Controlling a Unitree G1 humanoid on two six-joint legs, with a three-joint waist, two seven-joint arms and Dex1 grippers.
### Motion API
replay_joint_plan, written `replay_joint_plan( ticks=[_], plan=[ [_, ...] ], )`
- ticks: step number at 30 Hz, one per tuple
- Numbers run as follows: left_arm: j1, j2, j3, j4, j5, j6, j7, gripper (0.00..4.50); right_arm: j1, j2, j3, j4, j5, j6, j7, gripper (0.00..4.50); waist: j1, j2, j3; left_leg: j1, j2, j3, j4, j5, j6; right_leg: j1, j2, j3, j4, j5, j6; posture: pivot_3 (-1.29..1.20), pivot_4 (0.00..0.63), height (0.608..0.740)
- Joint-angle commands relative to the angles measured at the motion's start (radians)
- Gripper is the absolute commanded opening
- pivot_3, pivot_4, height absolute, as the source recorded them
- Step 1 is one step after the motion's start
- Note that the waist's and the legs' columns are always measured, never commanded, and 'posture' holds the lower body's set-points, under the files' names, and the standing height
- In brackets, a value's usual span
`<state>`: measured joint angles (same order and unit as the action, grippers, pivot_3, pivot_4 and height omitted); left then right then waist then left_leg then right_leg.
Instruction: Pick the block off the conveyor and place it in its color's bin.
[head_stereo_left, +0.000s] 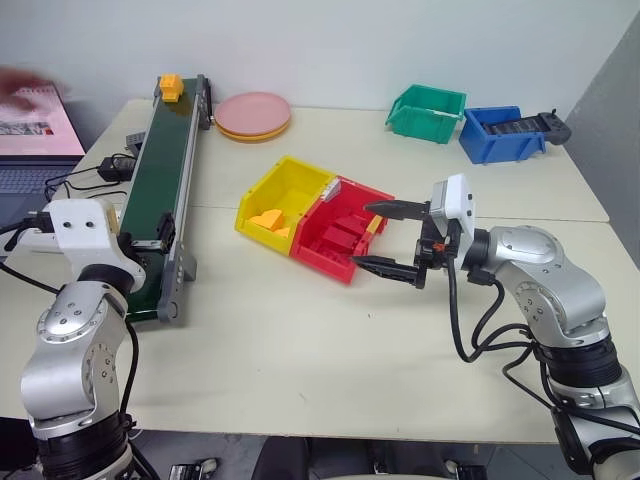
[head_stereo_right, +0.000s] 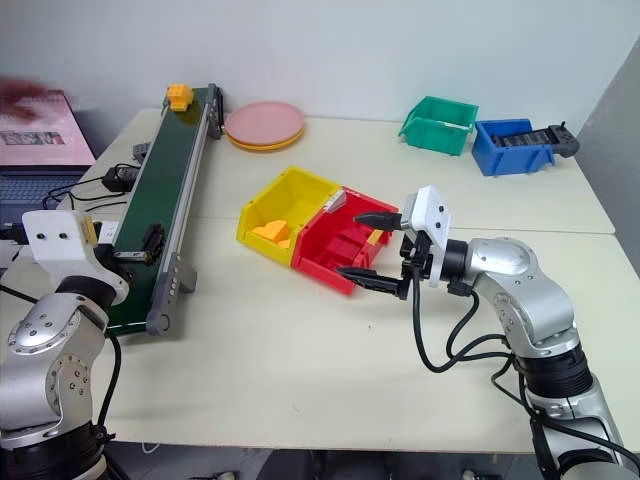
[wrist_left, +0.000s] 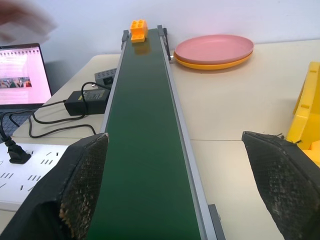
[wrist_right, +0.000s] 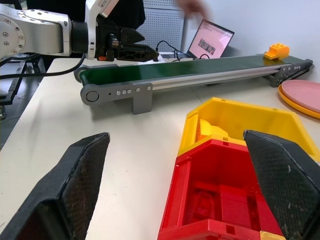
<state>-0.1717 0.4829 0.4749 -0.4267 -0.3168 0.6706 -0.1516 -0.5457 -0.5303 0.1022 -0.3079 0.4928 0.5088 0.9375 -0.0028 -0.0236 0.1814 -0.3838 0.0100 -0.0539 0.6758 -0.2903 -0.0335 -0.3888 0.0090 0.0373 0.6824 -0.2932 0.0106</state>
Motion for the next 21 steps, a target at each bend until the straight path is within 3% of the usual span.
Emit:
replay_joint_plan(
  ticks=[1,10,15,21],
  plan=[
    [-0.003,0.006,0.029,-0.03,-0.013,-0.026,-0.007,4.45,-0.022,-0.002,-0.004,-0.025,0.008,-0.015,0.011,4.5,0.0,0.0,0.0,0.0,0.0,0.0,0.0,0.0,0.0,0.0,0.0,0.0,0.0,0.0,0.0,0.0,0.15,0.74],
    [0.019,0.046,0.008,-0.037,0.043,-0.012,0.011,4.45,-0.036,-0.026,-0.004,-0.032,0.045,0.052,0.04,4.5,0.0,0.0,0.0,0.0,0.0,0.0,0.0,0.0,0.0,0.0,0.0,0.0,0.0,0.0,0.0,0.0,0.15,0.74],
    [0.011,0.023,0.087,-0.024,-0.033,0.019,0.002,4.45,-0.058,-0.052,-0.004,-0.034,0.059,0.066,0.08,4.5,0.0,0.0,0.0,0.0,0.0,0.0,0.0,0.0,0.0,0.0,0.0,0.0,0.0,0.0,0.0,0.0,0.15,0.74],
    [0.033,0.036,0.089,-0.029,-0.061,0.049,-0.017,4.45,-0.088,-0.041,-0.007,-0.047,0.079,0.085,0.077,4.5,0.0,0.0,0.0,0.0,0.0,0.0,0.0,0.0,0.0,0.0,0.0,0.0,0.0,0.0,0.0,0.0,0.15,0.74]
  ],
)
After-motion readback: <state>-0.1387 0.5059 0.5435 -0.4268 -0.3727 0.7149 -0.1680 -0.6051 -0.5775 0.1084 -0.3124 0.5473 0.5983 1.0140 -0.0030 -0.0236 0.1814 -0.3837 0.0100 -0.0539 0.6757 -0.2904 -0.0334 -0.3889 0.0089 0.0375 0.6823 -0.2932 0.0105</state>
